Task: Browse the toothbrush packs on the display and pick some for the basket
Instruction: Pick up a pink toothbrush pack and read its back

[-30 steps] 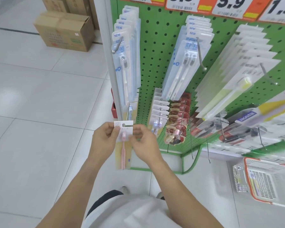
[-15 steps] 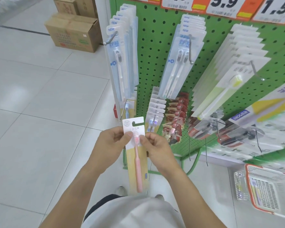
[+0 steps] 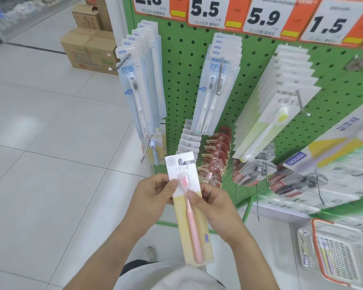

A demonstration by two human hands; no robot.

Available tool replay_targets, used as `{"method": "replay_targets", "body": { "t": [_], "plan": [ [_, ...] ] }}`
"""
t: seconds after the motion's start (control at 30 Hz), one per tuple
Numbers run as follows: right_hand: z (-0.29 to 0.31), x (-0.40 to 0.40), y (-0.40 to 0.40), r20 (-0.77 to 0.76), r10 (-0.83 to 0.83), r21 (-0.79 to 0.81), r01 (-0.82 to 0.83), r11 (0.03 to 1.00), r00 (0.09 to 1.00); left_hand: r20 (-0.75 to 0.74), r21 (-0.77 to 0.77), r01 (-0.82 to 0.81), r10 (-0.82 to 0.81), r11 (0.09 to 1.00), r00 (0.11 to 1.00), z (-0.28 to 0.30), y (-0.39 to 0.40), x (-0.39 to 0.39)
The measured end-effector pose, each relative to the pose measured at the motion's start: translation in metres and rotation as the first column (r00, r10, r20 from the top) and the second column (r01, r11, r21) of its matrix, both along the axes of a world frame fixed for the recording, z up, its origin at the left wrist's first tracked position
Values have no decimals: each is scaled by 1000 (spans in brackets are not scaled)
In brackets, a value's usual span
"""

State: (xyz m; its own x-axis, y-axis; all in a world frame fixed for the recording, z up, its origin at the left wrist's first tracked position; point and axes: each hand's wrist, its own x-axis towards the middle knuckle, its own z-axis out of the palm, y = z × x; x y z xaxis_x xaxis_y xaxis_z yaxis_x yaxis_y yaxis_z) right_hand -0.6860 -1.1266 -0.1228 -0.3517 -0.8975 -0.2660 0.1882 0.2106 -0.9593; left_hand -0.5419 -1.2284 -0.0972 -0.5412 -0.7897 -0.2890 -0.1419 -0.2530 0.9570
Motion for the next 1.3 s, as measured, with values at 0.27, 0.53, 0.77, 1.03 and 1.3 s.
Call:
{"method": "replay_targets", "body": {
  "t": [0.27,0.53,0.77,1.03,1.3],
  "plan": [
    [-7,-7,5,23,-51,-18,51,999,998,41,-7,57,-57,998,998,-2,9,-10],
    [-15,-28,29,85,239,69,-245,967,967,-33,46,-179,181,983,983,-3,4,-5],
    [-17,-36,37,106,304,78,-313,947,947,-20,54,-239,240,970,971,-10,5,0],
    [-23,-33,42,107,292,101,-302,948,950,-19,42,-309,310,950,951,-13,1,5],
    [-24,-40,45,105,321,104,-332,938,941,-81,31,-357,358,934,930,-12,-2,9]
  ]
}}
